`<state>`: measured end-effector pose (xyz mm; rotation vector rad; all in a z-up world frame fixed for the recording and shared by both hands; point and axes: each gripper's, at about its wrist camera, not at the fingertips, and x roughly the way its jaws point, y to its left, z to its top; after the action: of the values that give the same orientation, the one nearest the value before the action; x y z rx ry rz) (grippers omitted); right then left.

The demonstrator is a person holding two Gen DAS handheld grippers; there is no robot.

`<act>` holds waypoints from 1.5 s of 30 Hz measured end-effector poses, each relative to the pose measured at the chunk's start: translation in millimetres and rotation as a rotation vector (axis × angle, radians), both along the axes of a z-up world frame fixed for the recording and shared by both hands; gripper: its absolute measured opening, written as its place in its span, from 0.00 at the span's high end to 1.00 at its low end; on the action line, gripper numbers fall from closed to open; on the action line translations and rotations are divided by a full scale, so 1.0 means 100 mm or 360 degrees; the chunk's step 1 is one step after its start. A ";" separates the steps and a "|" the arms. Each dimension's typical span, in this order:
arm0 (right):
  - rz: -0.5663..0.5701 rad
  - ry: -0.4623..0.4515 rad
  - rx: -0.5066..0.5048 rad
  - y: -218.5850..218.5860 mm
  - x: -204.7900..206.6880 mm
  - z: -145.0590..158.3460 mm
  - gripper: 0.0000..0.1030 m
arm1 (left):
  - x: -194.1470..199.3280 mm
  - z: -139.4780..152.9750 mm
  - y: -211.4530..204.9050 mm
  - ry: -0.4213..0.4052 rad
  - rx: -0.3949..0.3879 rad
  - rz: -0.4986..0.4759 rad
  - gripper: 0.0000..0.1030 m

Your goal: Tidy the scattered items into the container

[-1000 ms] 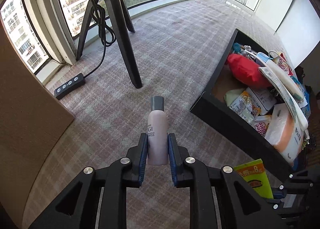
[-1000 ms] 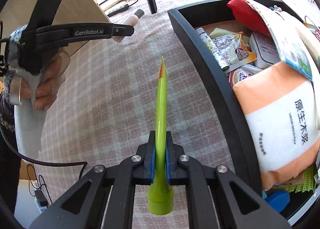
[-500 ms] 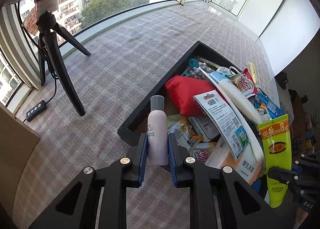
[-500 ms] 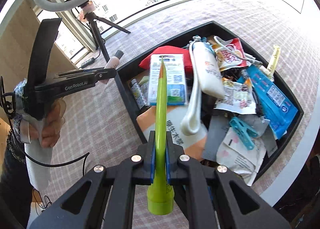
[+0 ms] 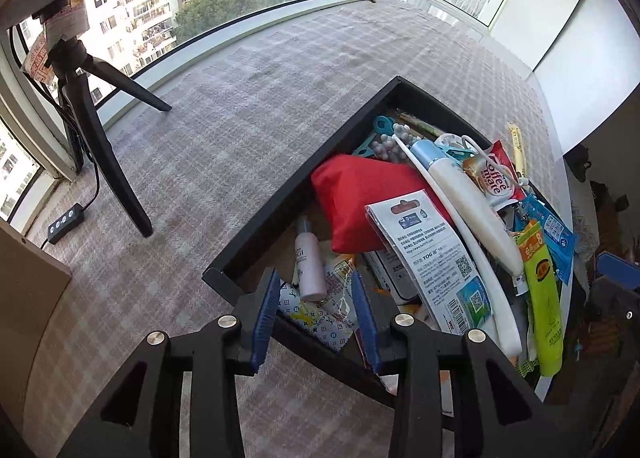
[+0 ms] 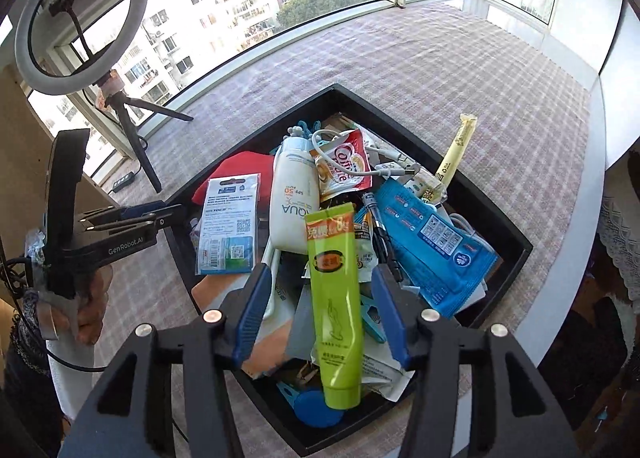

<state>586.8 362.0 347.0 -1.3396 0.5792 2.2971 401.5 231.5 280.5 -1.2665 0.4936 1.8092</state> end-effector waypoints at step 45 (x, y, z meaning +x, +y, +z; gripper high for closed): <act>0.0179 -0.0023 -0.0122 0.43 1.55 -0.16 0.49 | 1.25 0.56 -1.43 0.0112 -0.0040 0.0507 0.65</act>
<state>741.8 405.3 330.8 -1.4583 0.6072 2.3738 526.9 88.1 336.3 -1.3620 0.3689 2.1238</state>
